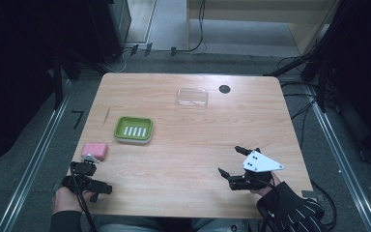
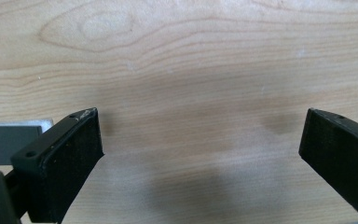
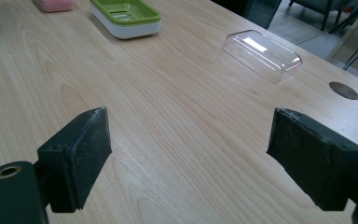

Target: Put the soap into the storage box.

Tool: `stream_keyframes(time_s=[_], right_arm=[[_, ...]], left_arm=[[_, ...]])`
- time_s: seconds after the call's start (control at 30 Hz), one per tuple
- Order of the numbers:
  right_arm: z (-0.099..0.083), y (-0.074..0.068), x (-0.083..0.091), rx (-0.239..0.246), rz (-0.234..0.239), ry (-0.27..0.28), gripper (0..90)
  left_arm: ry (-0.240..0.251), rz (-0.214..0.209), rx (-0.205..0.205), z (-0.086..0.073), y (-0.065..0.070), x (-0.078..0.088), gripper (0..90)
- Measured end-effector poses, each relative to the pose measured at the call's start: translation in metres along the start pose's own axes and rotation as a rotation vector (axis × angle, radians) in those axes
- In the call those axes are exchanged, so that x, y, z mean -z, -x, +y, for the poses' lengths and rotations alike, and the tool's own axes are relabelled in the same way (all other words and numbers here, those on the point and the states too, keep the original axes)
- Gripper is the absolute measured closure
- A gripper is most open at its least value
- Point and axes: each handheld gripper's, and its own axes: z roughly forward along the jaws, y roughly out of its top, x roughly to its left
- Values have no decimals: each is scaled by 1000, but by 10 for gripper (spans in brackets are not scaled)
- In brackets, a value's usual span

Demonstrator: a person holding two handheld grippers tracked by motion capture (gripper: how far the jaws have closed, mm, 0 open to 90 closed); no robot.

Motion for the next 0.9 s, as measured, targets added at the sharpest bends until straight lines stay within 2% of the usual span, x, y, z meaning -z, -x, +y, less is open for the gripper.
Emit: stream_keyframes(time_s=[0.47,0.73,0.9], right_arm=[[1,-1,-1,1,2,-2,138],[0,0,-1,0,0,1,138],[0,0,0,0,-1,0,138]], left_arm=[[15,0,18,9,-8,1,0],[15,11,0,19,-7,2,0],[22,18,5,23,-8,4,0]])
